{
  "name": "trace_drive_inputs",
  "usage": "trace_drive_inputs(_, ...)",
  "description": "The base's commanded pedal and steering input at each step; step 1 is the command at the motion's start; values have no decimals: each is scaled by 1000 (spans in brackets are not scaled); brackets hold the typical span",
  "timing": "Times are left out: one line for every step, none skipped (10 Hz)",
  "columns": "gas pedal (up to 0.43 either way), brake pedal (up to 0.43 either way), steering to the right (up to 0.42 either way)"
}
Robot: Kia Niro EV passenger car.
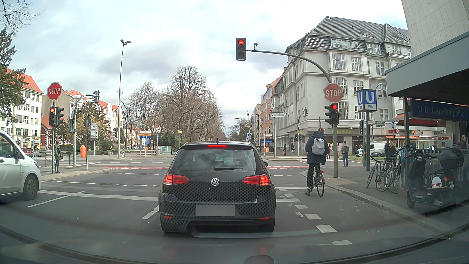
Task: Follow the waypoints while adhering to traffic rules and regulations
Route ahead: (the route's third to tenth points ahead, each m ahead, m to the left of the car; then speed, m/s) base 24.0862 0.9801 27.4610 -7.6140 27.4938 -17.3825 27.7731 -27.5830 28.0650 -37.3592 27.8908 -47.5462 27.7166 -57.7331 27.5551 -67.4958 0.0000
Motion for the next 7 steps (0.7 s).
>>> trace_drive_inputs(0, 409, -62)
trace_drive_inputs(0, 409, -62)
trace_drive_inputs(0, 409, -62)
trace_drive_inputs(0, 409, -62)
trace_drive_inputs(0, 409, -62)
trace_drive_inputs(0, 409, -62)
trace_drive_inputs(0, 409, -62)
